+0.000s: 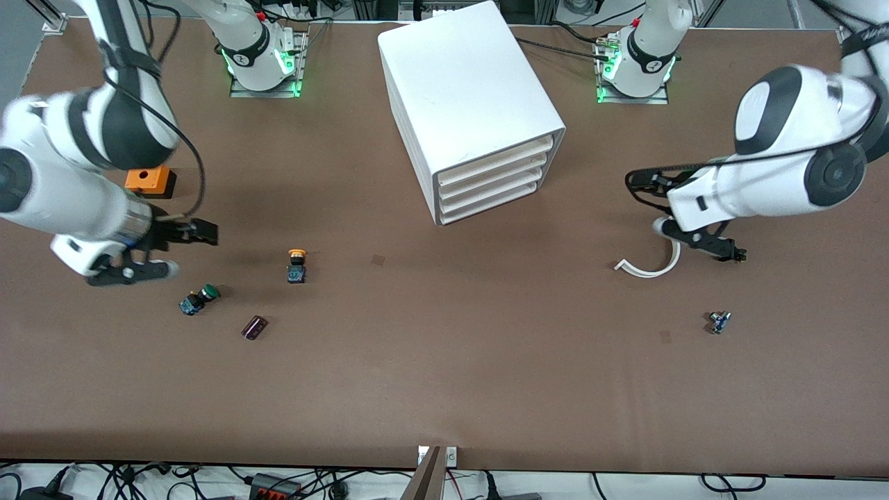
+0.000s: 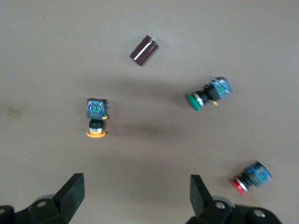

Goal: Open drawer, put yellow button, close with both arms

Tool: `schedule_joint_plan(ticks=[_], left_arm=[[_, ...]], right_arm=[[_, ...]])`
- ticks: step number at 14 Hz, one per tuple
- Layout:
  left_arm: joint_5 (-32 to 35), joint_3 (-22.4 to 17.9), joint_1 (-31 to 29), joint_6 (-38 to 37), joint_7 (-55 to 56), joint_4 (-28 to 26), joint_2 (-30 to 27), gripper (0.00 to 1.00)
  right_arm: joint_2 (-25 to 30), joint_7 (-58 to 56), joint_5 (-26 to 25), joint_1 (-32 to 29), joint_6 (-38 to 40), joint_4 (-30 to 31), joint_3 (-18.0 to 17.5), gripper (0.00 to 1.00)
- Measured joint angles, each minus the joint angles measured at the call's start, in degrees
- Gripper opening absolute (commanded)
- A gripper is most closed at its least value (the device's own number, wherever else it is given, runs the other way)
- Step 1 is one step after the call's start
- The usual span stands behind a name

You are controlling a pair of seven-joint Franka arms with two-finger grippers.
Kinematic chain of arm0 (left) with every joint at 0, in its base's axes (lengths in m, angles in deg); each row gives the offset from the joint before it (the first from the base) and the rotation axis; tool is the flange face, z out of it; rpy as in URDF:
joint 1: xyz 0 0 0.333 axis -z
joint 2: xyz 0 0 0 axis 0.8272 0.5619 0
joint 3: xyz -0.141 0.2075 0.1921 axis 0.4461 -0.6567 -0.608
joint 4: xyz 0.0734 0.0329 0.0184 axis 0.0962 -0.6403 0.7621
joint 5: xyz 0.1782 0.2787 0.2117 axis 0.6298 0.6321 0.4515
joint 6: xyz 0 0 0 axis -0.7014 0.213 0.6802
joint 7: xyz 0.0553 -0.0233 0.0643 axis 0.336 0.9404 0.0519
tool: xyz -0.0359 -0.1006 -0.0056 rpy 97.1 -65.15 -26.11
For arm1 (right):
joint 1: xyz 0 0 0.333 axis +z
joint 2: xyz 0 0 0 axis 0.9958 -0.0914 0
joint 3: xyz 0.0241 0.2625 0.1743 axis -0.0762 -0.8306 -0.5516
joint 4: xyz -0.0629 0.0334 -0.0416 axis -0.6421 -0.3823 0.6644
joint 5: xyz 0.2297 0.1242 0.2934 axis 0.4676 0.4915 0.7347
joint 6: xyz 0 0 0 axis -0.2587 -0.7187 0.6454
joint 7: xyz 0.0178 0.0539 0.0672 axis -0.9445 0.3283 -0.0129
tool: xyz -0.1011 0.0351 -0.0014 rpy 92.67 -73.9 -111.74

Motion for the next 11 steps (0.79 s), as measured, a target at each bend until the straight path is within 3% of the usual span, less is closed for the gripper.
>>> schedule_joint_plan(ticks=[3,6,11], left_arm=[[-14.2,0.5,0.0,-0.2,-7.2,0.0,4.8,1.00],[-27.2,0.5,-0.8,-1.9,-23.6,-0.6,9.8,1.00],[-42.9,1.6,-0.7,-6.0,-33.5,-4.6,16.1,0.82]], right_arm=[[-5.9,1.2,0.0,3.0,-4.7,0.1,0.0,1.00],[-10.8,2.4,0.0,5.4,-8.2,0.2,-0.1,1.00],[-18.4,2.8,0.0,7.4,-14.2,0.2,-0.1,1.00]])
